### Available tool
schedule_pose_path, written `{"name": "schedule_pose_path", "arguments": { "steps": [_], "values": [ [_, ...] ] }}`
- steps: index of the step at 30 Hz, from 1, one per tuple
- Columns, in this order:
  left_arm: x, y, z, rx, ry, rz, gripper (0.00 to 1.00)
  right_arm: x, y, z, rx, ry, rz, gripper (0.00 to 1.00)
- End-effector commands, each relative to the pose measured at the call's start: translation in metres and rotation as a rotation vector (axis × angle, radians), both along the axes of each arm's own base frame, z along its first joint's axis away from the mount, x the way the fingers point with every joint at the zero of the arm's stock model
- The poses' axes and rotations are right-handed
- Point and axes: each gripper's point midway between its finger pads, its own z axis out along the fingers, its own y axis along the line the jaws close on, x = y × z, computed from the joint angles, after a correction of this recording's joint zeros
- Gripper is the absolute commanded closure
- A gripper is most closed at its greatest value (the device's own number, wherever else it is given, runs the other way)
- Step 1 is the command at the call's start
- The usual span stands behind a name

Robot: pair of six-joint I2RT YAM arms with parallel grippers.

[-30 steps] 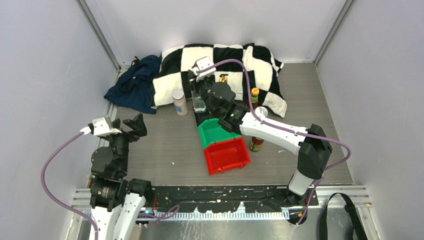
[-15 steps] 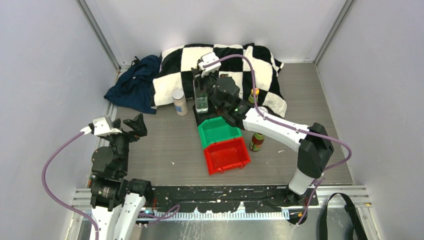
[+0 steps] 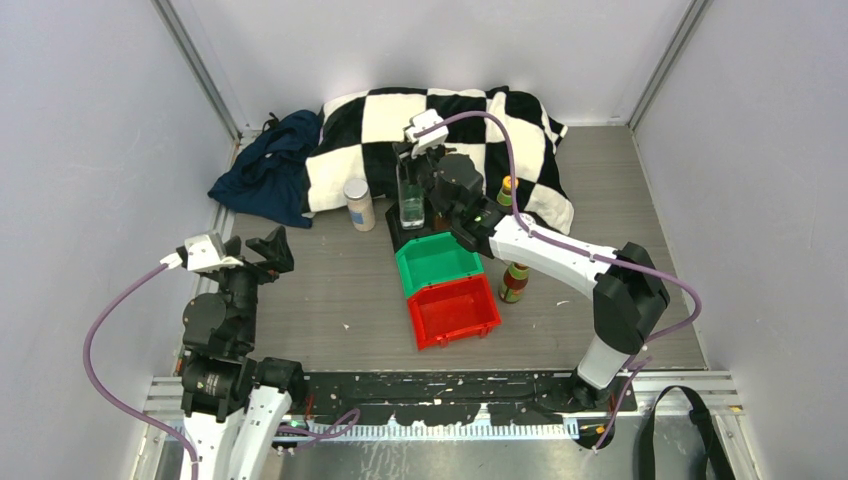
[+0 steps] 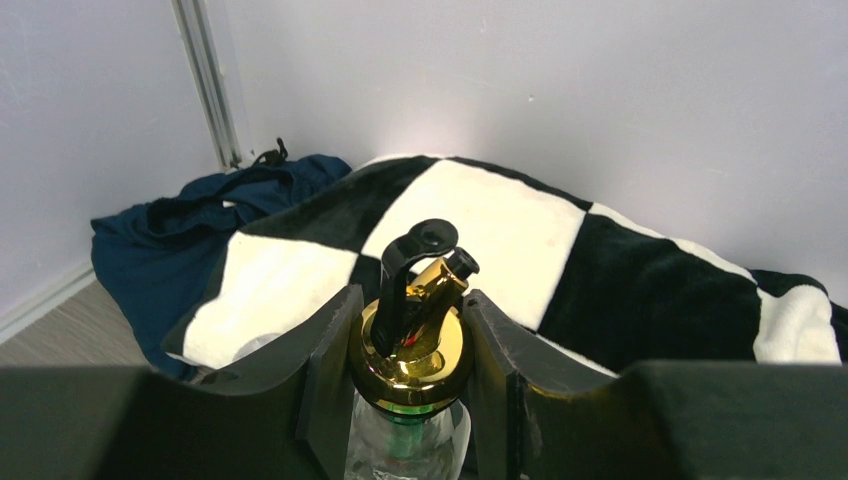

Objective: Organize the condiment bottles
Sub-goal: Place the bottle in the storage box.

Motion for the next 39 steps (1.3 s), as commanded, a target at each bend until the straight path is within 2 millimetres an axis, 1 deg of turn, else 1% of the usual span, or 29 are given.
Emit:
{"name": "schedule_pose_path", "arguments": {
  "steps": [1, 7, 28, 39],
  "values": [
    [0.003, -0.002, 0.012, -0.014, -0.045, -0.007, 0.12, -0.008, -0.012, 0.068, 0.174, -0.138, 0.016, 0.99],
    [0.005, -0.002, 0.011, -0.018, -0.042, -0.011, 0.12, -0.004, -0.018, 0.063, 0.177, -0.128, 0.013, 0.99],
    [0.006, -0.003, 0.011, -0.023, -0.044, -0.015, 0.12, -0.003, -0.018, 0.043, 0.166, -0.103, 0.027, 0.99],
    [0.006, -0.004, 0.010, -0.022, -0.041, -0.018, 0.12, 0.001, -0.019, 0.038, 0.161, -0.099, 0.036, 0.99]
  ]
}}
